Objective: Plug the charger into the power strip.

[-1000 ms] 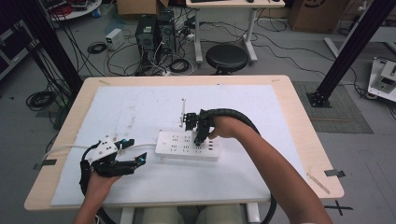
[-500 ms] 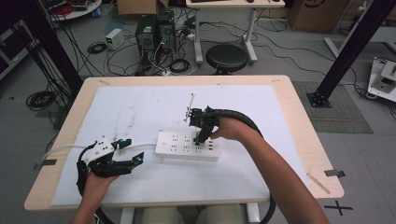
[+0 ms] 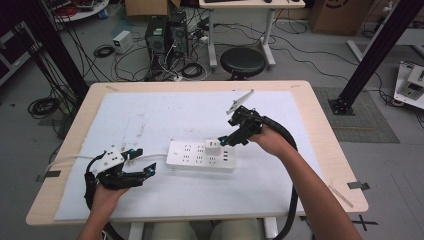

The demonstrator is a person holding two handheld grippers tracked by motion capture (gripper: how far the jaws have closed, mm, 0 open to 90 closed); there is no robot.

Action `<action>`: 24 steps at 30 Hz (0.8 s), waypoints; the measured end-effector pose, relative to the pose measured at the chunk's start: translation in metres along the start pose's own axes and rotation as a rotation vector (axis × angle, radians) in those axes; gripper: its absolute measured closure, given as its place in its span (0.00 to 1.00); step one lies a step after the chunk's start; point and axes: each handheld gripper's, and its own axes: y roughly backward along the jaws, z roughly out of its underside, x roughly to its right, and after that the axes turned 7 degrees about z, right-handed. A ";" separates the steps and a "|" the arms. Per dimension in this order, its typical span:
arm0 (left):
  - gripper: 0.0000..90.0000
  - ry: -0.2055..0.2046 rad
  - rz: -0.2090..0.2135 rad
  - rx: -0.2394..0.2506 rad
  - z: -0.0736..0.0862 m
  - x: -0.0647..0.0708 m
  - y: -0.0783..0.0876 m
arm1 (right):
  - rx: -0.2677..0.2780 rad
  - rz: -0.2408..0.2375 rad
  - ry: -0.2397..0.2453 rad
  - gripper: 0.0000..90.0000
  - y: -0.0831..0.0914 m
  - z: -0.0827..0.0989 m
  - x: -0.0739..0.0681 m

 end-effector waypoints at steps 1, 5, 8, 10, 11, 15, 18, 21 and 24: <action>0.30 0.002 0.003 0.000 0.000 0.000 -0.001 | 0.021 0.008 -0.016 0.23 0.004 0.006 0.002; 0.30 0.000 0.007 -0.002 -0.001 0.001 -0.004 | 0.046 0.025 -0.061 0.23 0.012 0.022 0.005; 0.30 -0.004 0.004 0.000 -0.001 0.001 -0.004 | 0.062 0.030 -0.063 0.23 0.018 0.032 0.005; 0.30 -0.002 0.004 0.006 -0.001 0.002 -0.003 | 0.066 0.028 -0.080 0.23 0.022 0.040 0.005; 0.30 -0.003 0.006 0.007 -0.001 0.002 -0.003 | 0.071 0.037 -0.092 0.23 0.024 0.044 0.004; 0.30 -0.002 0.005 0.018 -0.002 0.002 -0.003 | 0.090 0.062 -0.126 0.18 0.031 0.063 0.003; 0.30 0.000 0.005 0.019 -0.002 0.001 -0.003 | 0.116 0.073 -0.151 0.15 0.036 0.077 0.003; 0.30 0.003 0.003 0.026 -0.003 0.000 -0.003 | 0.130 0.086 -0.174 0.15 0.042 0.086 0.003; 0.30 0.006 0.001 0.033 -0.003 -0.002 -0.003 | 0.154 0.102 -0.181 0.15 0.048 0.094 0.003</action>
